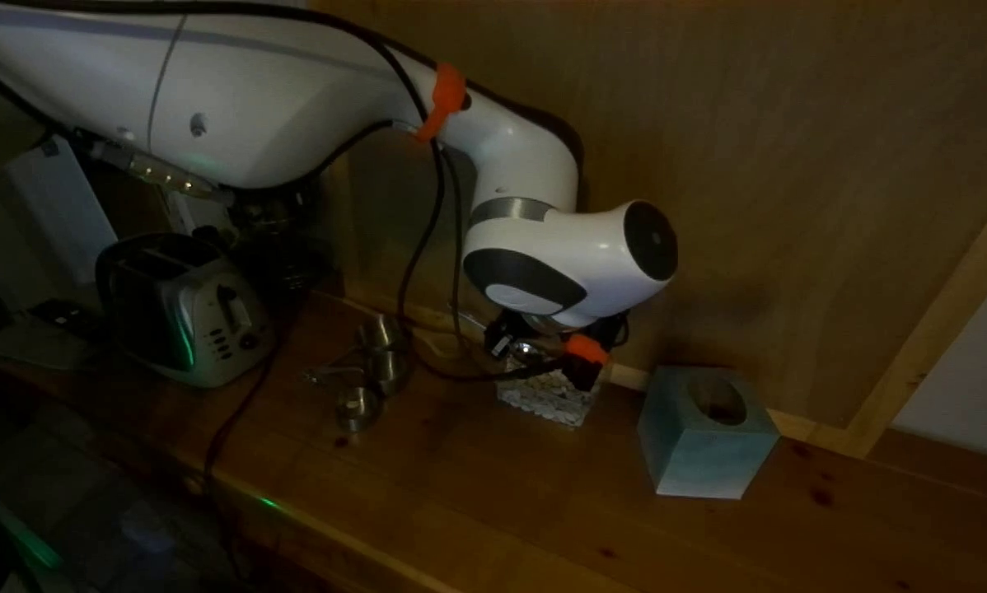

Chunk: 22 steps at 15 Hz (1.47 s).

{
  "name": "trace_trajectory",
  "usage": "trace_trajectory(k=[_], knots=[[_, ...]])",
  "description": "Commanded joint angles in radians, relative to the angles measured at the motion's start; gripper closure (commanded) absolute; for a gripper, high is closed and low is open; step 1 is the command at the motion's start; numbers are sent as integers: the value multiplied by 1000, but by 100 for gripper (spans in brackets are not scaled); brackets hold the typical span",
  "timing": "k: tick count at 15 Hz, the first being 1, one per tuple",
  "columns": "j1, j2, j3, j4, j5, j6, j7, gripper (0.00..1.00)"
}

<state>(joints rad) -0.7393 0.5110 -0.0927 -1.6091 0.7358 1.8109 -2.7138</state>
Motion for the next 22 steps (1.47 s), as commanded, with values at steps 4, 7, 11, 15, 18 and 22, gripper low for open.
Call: trace_trajectory(k=[4,7,11,15,18,22], knots=[[-28,88,14,92,60,-102,-30,98],[-36,120,12,125,87,-165,-25,98],[-49,165,11,172,124,-214,-17,98],[-70,201,11,219,179,-261,25,98],[-77,224,6,248,197,-268,22,98],[-83,263,8,285,196,-275,39,98]])
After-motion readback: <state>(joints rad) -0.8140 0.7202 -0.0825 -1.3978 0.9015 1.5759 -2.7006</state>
